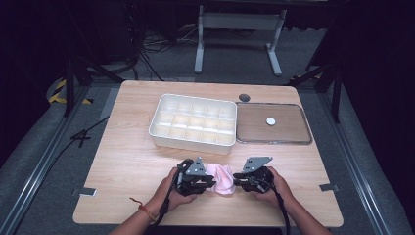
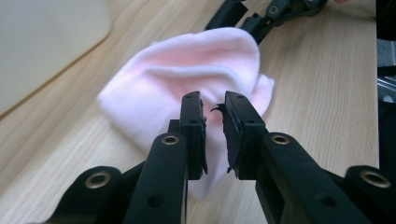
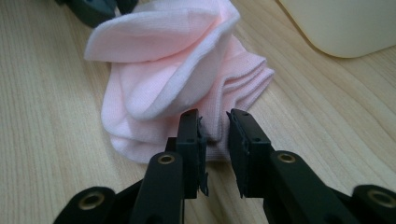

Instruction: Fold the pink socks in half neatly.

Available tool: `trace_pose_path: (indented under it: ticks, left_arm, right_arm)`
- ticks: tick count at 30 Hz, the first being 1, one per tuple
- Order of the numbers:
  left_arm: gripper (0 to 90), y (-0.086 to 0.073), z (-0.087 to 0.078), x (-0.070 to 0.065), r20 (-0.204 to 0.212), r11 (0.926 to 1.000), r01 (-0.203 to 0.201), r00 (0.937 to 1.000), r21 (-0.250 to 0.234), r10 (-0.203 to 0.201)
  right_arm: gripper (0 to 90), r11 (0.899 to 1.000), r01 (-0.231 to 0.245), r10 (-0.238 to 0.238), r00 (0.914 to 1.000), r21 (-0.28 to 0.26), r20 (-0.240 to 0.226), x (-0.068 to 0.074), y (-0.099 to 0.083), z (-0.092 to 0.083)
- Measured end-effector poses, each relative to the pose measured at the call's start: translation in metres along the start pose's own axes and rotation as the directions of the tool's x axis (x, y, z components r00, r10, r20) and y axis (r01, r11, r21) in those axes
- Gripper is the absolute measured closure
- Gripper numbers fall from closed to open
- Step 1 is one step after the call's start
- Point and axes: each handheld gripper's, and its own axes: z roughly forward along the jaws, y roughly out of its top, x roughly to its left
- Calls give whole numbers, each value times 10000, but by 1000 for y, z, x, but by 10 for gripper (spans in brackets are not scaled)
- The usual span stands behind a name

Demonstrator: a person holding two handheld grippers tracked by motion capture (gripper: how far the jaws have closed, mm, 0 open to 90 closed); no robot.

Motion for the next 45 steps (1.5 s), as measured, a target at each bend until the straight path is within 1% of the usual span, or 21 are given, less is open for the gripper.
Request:
trace_pose_path:
  ticks: [4, 6, 7, 8, 9, 10, 12, 15, 19, 22, 23, 25, 28, 30, 32, 33, 35, 38, 41, 42, 45]
  left_arm:
    - [791, 3, 10, -3, 6, 10000, -27, 10000, 40, 27]
    - [790, 3, 14, -4, 27, 9998, -66, 10000, 193, 66]
    - [788, 3, 17, -4, -15, 9998, -102, 9999, 191, 102]
    - [784, 3, 19, -5, -97, 9990, -254, 9996, 375, 258]
    - [783, 3, 21, -6, -146, 9992, -188, 9997, 349, 193]
    - [782, 3, 22, -6, -156, 9987, -286, 9995, 417, 292]
    - [782, 1, 23, -6, -151, 9994, -150, 9998, 318, 155]
    - [776, 1, 23, -6, -167, 9995, -150, 9997, 265, 154]
    - [708, 1, 22, -7, -160, 9993, -226, 9996, 281, 230]
    - [664, 3, 10, -6, -317, 9999, -156, 9994, -19, 156]
    - [660, 4, 2, -4, -300, 9996, -52, 9995, -264, 44]
    - [638, 3, -14, 2, -584, 9986, 165, 9981, -501, -194]
    - [620, -2, -23, 5, -717, 9974, 428, 9963, -572, -468]
    - [577, -12, -28, 10, -969, 9970, 656, 9929, -404, -693]
    - [566, -16, -28, 11, -995, 9970, 729, 9922, -256, -751]
    - [550, -19, -26, 10, -1034, 9960, 865, 9907, -221, -883]
    - [534, -23, -24, 12, -1027, 9959, 909, 9906, -35, -908]
    - [530, -26, -18, 12, -991, 9952, 964, 9906, 142, -946]
    - [524, -27, -12, 12, -991, 9949, 991, 9904, 211, -966]
    - [521, -27, -12, 12, -991, 9949, 991, 9904, 211, -966]
    - [513, -28, -11, 11, -982, 9939, 1096, 9893, 131, -1078]
  right_arm:
    - [751, 10000, 40, -40, 10000, -14, -10, 0, 0, 0]
    - [751, 10000, 38, -38, 10000, -33, -23, 1, 0, 0]
    - [752, 10000, 51, -51, 10000, -41, -16, 1, 0, 1]
    - [752, 10000, 42, -42, 10000, -65, -80, 1, 1, 1]
    - [752, 10000, -1, 1, 10000, -62, -56, 1, 1, 2]
    - [752, 10000, 76, -76, 9999, -38, -91, 2, 2, 2]
    - [752, 9999, 156, -156, 9999, -27, -67, 3, 4, 2]
    - [747, 9999, 162, -162, 9998, -39, -85, 2, 4, 0]
    - [743, 9991, -68, 70, 10000, -423, 43, -2, 4, -11]
    - [749, 9944, -251, 269, 9995, -1022, 159, -3, 9, -23]
    - [749, 9926, -206, 231, 9995, -1193, 197, -2, 11, -26]
    - [748, 9880, -57, 91, 9997, -1547, 214, 3, 18, -29]
    - [730, 9855, -12, 48, 9998, -1695, 209, 9, 25, -28]
    - [671, 9832, 201, -160, 9996, -1815, 243, 18, 34, -24]
    - [652, 9825, 259, -211, 9994, -1843, 283, 20, 36, -22]
    - [618, 9837, 294, -233, 9991, -1771, 364, 23, 38, -20]
    - [552, 9876, 243, -200, 9994, -1552, 289, 26, 41, -11]
    - [531, 9895, 205, -153, 9992, -1429, 376, 26, 41, -7]
    - [556, 9953, 148, -98, 9986, -957, 521, 24, 36, 3]
    - [556, 9953, 148, -98, 9986, -957, 521, 24, 36, 3]
    - [640, 9980, 49, -14, 9984, -636, 563, 20, 30, 10]
